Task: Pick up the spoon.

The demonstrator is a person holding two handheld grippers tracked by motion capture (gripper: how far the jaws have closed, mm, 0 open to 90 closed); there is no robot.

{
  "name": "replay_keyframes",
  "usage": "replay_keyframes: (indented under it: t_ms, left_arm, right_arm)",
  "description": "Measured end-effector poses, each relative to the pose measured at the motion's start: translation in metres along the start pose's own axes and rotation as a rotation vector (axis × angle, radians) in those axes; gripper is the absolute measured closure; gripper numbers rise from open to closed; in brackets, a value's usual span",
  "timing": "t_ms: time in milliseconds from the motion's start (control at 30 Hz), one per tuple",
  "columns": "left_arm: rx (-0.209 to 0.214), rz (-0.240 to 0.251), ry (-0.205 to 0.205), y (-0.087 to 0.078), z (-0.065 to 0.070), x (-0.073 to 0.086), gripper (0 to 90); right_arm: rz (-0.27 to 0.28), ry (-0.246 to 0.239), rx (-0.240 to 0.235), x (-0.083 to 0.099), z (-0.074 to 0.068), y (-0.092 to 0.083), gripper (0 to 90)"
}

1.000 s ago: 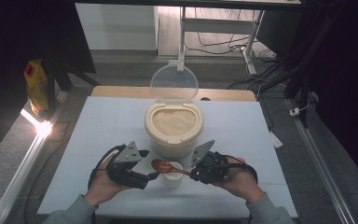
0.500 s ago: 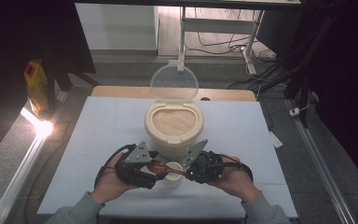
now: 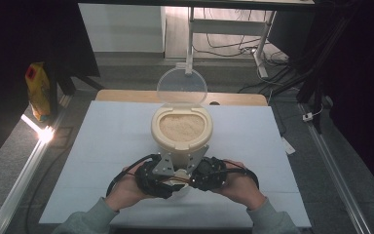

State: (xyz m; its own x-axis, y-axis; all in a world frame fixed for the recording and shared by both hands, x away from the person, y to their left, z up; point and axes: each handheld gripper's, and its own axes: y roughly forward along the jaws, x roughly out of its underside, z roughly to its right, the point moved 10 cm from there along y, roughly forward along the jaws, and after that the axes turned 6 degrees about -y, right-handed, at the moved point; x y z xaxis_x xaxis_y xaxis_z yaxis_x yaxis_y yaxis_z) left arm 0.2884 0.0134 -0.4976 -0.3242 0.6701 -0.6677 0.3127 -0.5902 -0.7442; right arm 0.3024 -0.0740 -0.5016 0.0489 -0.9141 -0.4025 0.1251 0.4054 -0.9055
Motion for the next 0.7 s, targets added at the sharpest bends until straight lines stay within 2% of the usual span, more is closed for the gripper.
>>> replay_keyframes:
  t_ms: [267, 400, 533, 600, 700]
  left_arm:
    - [0.004, -0.052, 0.051, 0.007, 0.002, 0.004, 55.9]
    - [-0.014, -0.07, 0.075, 0.008, 0.001, 0.007, 64.4]
    - [-0.026, -0.082, 0.105, 0.008, 0.001, 0.01, 65.8]
    - [-0.05, -0.1, 0.13, 0.01, 0.001, 0.012, 68.4]
    - [-0.045, -0.108, 0.141, 0.011, 0.003, 0.013, 71.5]
  right_arm:
    - [0.0, -0.028, 0.003, -0.003, -0.002, 0.0, 77.8]
    - [0.005, -0.049, 0.009, -0.006, -0.004, -0.001, 77.8]
    - [0.015, -0.064, 0.017, -0.008, -0.005, -0.003, 77.8]
    - [0.035, -0.078, 0.023, -0.011, -0.006, -0.004, 77.8]
    - [0.044, -0.082, 0.011, -0.012, -0.008, -0.005, 77.7]
